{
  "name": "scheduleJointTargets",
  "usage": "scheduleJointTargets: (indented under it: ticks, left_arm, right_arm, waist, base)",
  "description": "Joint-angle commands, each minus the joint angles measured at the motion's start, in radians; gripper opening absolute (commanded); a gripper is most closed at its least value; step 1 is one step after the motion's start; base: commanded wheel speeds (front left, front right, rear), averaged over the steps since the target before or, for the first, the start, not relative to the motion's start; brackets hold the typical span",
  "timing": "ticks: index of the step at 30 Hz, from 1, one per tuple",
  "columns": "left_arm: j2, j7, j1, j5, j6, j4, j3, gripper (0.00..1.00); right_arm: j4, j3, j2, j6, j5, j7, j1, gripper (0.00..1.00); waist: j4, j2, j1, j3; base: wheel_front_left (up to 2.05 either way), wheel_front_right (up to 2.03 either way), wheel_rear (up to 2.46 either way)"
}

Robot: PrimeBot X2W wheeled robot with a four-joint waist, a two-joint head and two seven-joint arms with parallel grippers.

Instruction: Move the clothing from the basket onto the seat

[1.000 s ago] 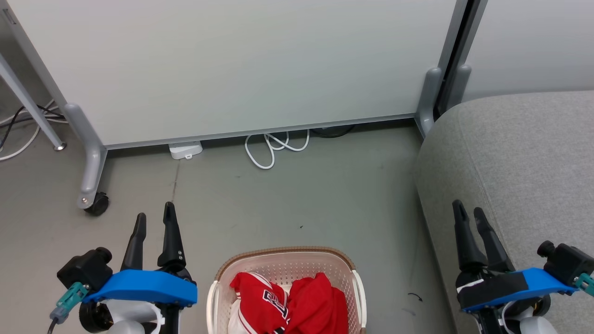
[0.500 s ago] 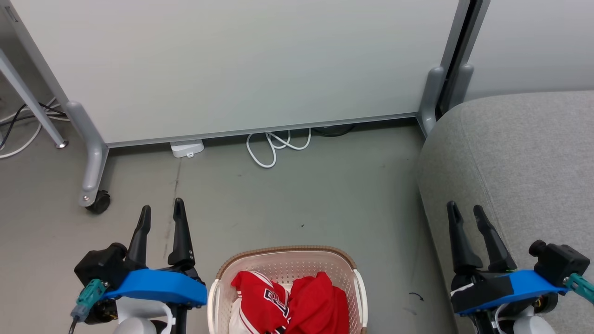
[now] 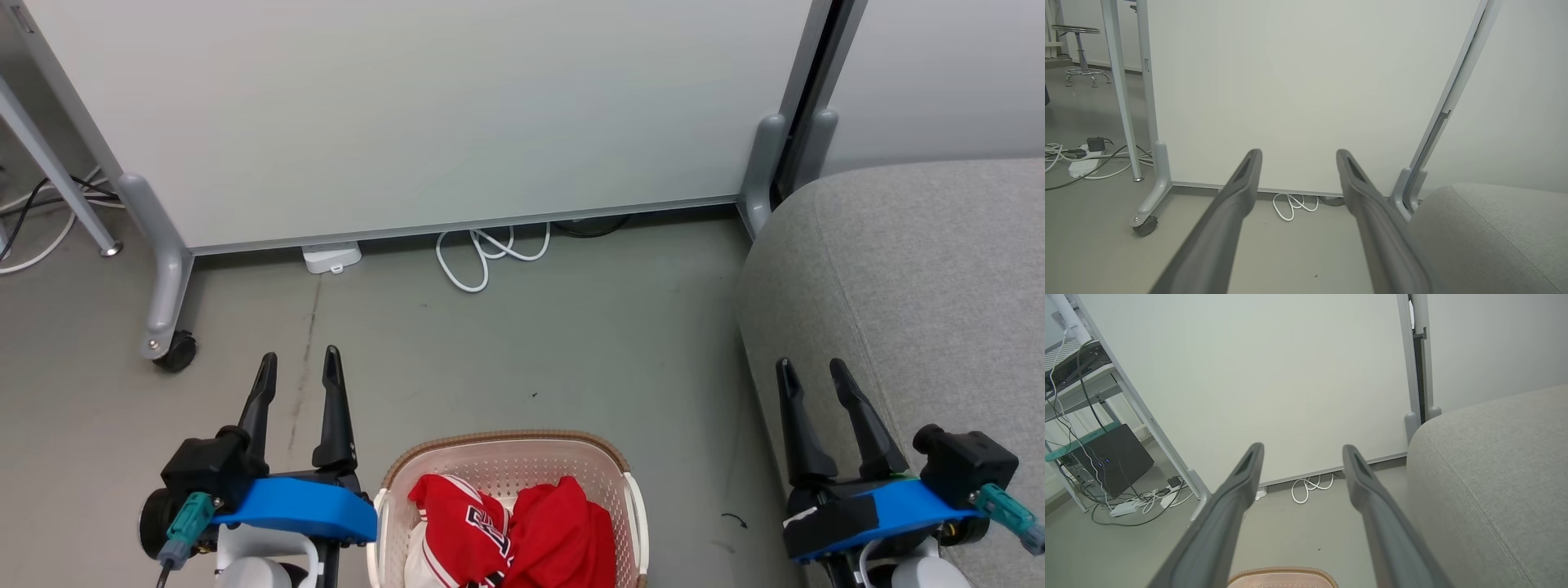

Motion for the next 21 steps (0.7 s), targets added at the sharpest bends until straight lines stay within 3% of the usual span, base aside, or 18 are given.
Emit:
scheduleJointTargets:
  ticks: [1,21]
  left_arm:
    - [0.004,-0.01,-0.018,0.023,0.001,-0.004,-0.006,1.0]
    - [-0.005,-0.051,-0.022,0.185,0.001,0.01,-0.023,1.0]
  right_arm:
    - [-0.005,0.002,-0.008,0.002,-0.021,-0.012,-0.015,1.0]
    - [0.011,0.013,-0.009,0.002,-0.187,-0.052,-0.017,1.0]
  waist:
    - [0.0,0.0,0.0,0.0]
    - [0.004,0.0,0.0,0.001]
  base:
    - [0.0,0.0,0.0]
    - [0.0,0.0,0.0]
